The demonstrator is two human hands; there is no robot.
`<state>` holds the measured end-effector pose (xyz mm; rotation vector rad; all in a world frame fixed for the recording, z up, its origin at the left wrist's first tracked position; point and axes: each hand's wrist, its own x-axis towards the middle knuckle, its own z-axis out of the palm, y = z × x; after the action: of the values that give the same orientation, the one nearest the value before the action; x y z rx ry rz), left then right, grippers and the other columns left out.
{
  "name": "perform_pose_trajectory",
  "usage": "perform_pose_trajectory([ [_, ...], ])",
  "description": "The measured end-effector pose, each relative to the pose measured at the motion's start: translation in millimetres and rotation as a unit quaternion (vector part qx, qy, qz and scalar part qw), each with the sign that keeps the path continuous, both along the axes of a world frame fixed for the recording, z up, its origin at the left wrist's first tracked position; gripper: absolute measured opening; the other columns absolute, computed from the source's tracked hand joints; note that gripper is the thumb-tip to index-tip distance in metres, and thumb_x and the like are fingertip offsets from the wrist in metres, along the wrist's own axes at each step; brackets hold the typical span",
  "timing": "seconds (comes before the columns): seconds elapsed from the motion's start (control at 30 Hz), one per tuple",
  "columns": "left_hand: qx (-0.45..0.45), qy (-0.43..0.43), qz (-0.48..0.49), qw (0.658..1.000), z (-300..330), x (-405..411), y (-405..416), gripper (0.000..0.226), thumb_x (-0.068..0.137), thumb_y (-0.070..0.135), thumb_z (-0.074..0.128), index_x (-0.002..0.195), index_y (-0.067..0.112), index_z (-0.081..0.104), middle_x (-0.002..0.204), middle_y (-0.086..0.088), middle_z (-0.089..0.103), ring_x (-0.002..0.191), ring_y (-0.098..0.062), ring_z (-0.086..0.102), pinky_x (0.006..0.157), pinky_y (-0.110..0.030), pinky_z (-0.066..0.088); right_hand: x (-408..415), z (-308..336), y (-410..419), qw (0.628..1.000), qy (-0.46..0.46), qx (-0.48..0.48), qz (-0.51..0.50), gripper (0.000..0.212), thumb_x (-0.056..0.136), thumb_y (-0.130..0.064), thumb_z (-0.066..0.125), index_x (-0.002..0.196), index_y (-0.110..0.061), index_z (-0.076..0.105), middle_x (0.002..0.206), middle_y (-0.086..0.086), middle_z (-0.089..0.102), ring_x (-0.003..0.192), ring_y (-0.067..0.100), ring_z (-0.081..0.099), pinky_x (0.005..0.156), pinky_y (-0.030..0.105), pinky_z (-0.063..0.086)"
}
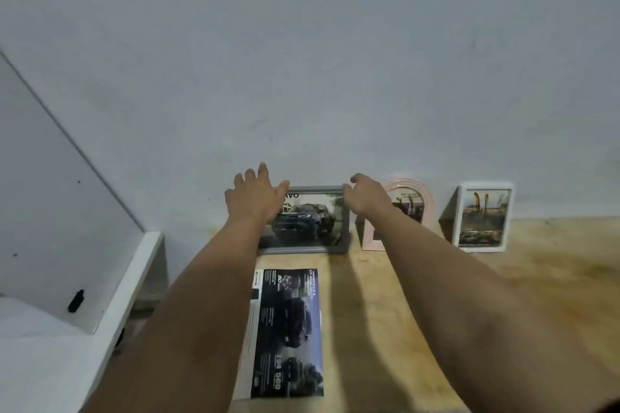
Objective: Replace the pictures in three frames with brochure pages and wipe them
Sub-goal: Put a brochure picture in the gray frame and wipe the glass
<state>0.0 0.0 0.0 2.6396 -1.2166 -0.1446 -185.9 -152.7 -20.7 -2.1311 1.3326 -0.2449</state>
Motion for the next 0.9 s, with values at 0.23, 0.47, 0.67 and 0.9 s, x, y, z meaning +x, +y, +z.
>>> perform_pose_trajectory([
  [0.23,-0.057,0.266,0.166,0.948,-114,49,-33,0.075,0.09,0.072,0.04,0.144,0.02,0.038,0.136,-0.014,0.054,0.123,-0.038,0.054,0.102,-0.054,0.046,34,-102,-45,0.982,-0.038,0.164,-0.088,0.051,0.101,-0.033,0.05,0.146,-0.01,0.043,0.143,0.018,0.056,0.127,0.038,0.055,0.09,0.034,0.038],
  [0.47,-0.199,0.413,0.29,0.84,-152,83,-58,0.077,0.094,0.075,0.03,0.14,0.015,0.048,0.134,-0.015,0.06,0.106,-0.028,0.061,0.092,-0.04,0.046,47,-149,-56,0.97,-0.104,0.148,-0.163,0.051,0.107,-0.054,0.033,0.131,-0.014,0.055,0.123,0.012,0.063,0.111,0.033,0.059,0.087,0.035,0.039],
  [0.67,-0.227,0.443,0.295,0.816,-153,91,-53,0.084,0.09,0.081,0.025,0.125,0.012,0.058,0.118,-0.015,0.066,0.107,-0.034,0.063,0.1,-0.052,0.05,42,-156,-56,0.963,-0.152,0.16,-0.158,0.043,0.107,-0.056,0.031,0.107,-0.021,0.055,0.096,-0.001,0.06,0.095,0.022,0.056,0.084,0.035,0.037],
  [0.9,-0.238,0.463,0.278,0.807,-121,82,-22,0.08,0.086,0.085,0.024,0.111,0.02,0.064,0.106,-0.011,0.07,0.098,-0.031,0.068,0.092,-0.055,0.056,28,-129,-33,0.955,-0.196,0.173,-0.141,0.048,0.104,-0.061,0.033,0.106,-0.021,0.059,0.101,0.0,0.064,0.103,0.025,0.061,0.089,0.04,0.045],
])
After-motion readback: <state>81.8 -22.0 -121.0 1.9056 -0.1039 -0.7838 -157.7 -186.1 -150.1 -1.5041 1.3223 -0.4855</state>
